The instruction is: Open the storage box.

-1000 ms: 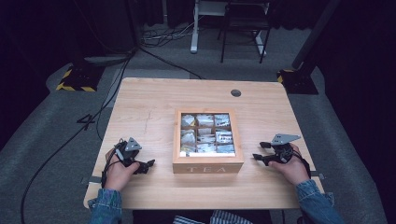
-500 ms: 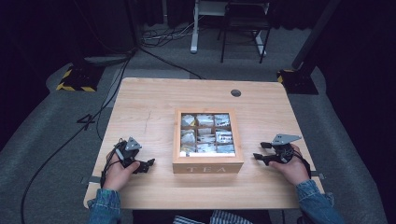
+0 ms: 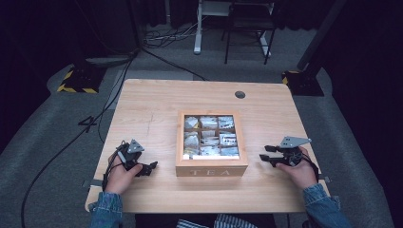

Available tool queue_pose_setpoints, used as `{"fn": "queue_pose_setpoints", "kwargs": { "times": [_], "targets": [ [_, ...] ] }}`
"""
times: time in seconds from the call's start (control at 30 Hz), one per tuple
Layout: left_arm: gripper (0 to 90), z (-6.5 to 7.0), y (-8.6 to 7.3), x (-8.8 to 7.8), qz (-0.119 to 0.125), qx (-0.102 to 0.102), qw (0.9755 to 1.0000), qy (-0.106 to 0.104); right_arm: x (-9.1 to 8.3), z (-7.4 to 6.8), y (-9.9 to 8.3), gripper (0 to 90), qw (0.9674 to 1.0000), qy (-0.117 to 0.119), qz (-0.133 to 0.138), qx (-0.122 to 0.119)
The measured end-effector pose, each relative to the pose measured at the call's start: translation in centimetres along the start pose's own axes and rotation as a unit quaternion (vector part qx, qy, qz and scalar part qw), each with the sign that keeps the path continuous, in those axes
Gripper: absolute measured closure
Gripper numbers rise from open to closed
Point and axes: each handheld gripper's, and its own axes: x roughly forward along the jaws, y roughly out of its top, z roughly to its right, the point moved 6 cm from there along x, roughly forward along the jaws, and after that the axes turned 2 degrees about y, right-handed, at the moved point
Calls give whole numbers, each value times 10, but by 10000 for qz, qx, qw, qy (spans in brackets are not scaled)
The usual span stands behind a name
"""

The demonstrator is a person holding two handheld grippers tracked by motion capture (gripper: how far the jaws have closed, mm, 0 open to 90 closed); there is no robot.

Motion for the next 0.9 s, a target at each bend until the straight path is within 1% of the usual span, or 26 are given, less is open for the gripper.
{"fn": "queue_pose_setpoints", "kwargs": {
  "times": [0.03,0.07,0.1,0.2,0.23,0.27,0.37,0.47,0.53,0.67,0.77,0.9],
  "targets": [
    [64,0,0,0,1,1,10000,10,-5,-6,6,519,9999,73,109,-39],
    [64,0,0,0,1,1,10000,10,-5,-6,6,519,9999,73,109,-39],
    [63,0,1,1,4,-8,10000,-1,-9,-12,11,527,9996,171,188,-86],
    [62,-1,1,1,5,11,10000,16,-13,-20,17,551,9990,339,264,-121],
    [61,0,1,1,-6,19,10000,-13,-14,-25,20,565,9985,455,277,-149],
    [61,0,1,1,-9,19,10000,-12,-15,-28,22,573,9981,514,278,-176],
    [60,0,1,1,-5,19,10000,-19,-17,-39,26,607,9964,748,250,-298],
    [60,0,1,1,-5,20,10000,-17,-18,-49,29,659,9947,910,108,-471],
    [60,0,1,1,-5,19,10000,-18,-19,-53,30,691,9935,1013,65,-518],
    [60,0,1,1,2,23,10000,-21,-20,-64,31,748,9899,1269,-56,-626],
    [59,0,2,2,-6,24,10000,-31,-18,-70,33,788,9885,1327,-70,-723],
    [59,0,2,2,-9,25,10000,-29,-15,-74,35,835,9876,1391,-23,-721]
  ]
}}
